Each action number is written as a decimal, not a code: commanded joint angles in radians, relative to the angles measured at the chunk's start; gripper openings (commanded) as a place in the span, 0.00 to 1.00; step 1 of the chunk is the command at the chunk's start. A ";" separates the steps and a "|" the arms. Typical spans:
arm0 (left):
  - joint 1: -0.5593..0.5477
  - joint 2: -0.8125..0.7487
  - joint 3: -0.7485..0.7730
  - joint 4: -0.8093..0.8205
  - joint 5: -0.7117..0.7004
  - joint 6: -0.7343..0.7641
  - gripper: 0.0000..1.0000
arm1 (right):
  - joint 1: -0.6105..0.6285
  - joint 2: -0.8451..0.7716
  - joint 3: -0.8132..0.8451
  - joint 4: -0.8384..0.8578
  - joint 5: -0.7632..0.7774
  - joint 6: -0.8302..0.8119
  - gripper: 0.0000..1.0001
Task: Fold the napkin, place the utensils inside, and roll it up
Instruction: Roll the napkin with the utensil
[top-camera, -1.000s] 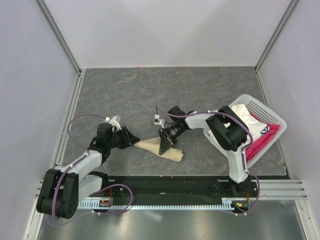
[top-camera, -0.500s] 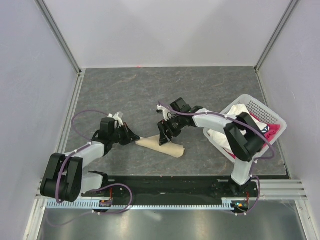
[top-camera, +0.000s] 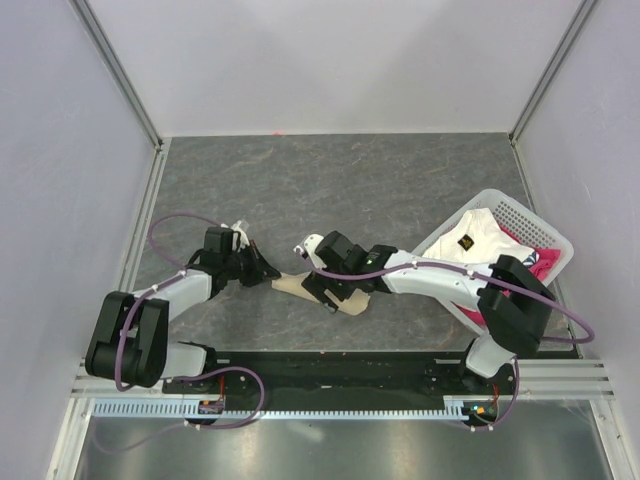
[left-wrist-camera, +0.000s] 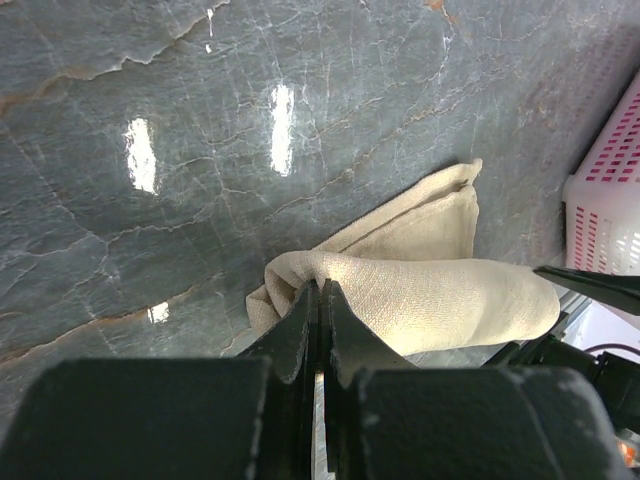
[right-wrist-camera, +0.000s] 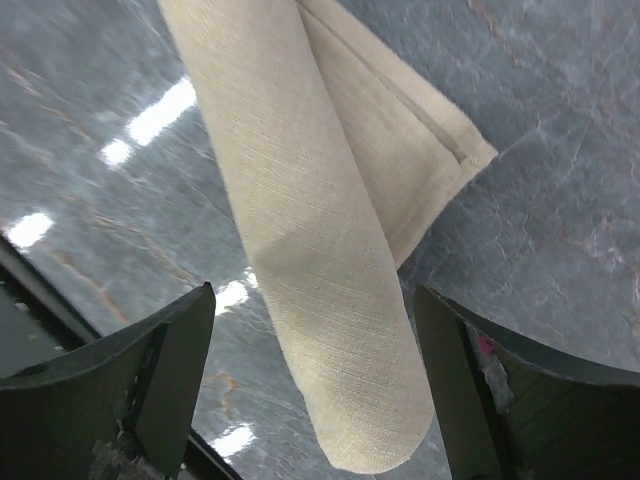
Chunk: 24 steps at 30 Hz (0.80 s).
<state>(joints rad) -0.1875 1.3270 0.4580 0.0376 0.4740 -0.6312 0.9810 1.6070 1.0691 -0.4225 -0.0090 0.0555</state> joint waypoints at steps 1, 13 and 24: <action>-0.003 0.014 0.045 -0.024 -0.003 -0.007 0.02 | 0.027 0.054 -0.008 -0.055 0.133 0.003 0.89; -0.003 0.032 0.074 -0.031 0.015 0.001 0.04 | 0.047 0.180 0.012 -0.088 0.084 -0.006 0.67; 0.000 -0.098 0.091 -0.096 -0.118 0.010 0.62 | -0.013 0.255 0.017 -0.073 -0.255 -0.042 0.38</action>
<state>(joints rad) -0.1875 1.3056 0.5243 -0.0326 0.4400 -0.6334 0.9901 1.7874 1.1004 -0.4892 -0.0456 0.0216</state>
